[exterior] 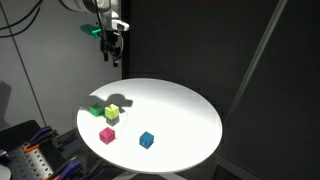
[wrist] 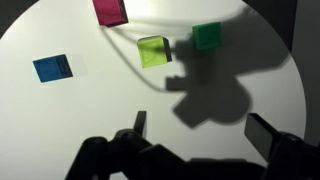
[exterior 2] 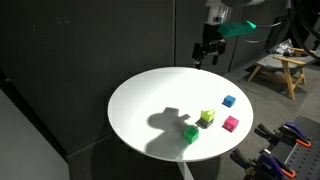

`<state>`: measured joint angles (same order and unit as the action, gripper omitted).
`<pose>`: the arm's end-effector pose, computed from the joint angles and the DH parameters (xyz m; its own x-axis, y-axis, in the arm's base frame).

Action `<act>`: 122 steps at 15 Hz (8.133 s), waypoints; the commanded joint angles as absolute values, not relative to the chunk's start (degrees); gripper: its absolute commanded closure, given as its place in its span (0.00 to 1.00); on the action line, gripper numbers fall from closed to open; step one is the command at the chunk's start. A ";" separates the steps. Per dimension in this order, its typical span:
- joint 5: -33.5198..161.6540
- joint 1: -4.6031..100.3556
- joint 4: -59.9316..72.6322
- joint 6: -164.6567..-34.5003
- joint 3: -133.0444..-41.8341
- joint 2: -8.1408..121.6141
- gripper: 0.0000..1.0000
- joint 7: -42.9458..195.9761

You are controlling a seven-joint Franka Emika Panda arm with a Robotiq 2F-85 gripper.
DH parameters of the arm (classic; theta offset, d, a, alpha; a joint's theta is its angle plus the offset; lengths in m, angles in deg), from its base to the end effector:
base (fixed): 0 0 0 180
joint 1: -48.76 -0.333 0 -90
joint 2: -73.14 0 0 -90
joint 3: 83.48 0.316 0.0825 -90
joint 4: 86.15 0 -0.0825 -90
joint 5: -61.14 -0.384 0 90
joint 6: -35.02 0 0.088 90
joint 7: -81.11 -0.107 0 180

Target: Move the yellow cube from the right and back to the left

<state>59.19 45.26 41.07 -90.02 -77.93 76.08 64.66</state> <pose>0.5127 0.0832 0.3988 0.9890 -0.1481 0.0058 -0.1479 -0.9887 -0.0258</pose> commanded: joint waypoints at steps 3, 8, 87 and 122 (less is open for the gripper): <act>60.45 45.08 40.05 -90.88 -78.46 72.37 0.00 66.60; 60.72 45.31 41.61 -91.73 -79.14 71.21 0.00 68.95; 66.81 44.01 48.88 -119.39 -81.63 50.85 0.00 73.46; 64.02 46.73 49.51 -109.63 -84.87 58.16 0.73 72.15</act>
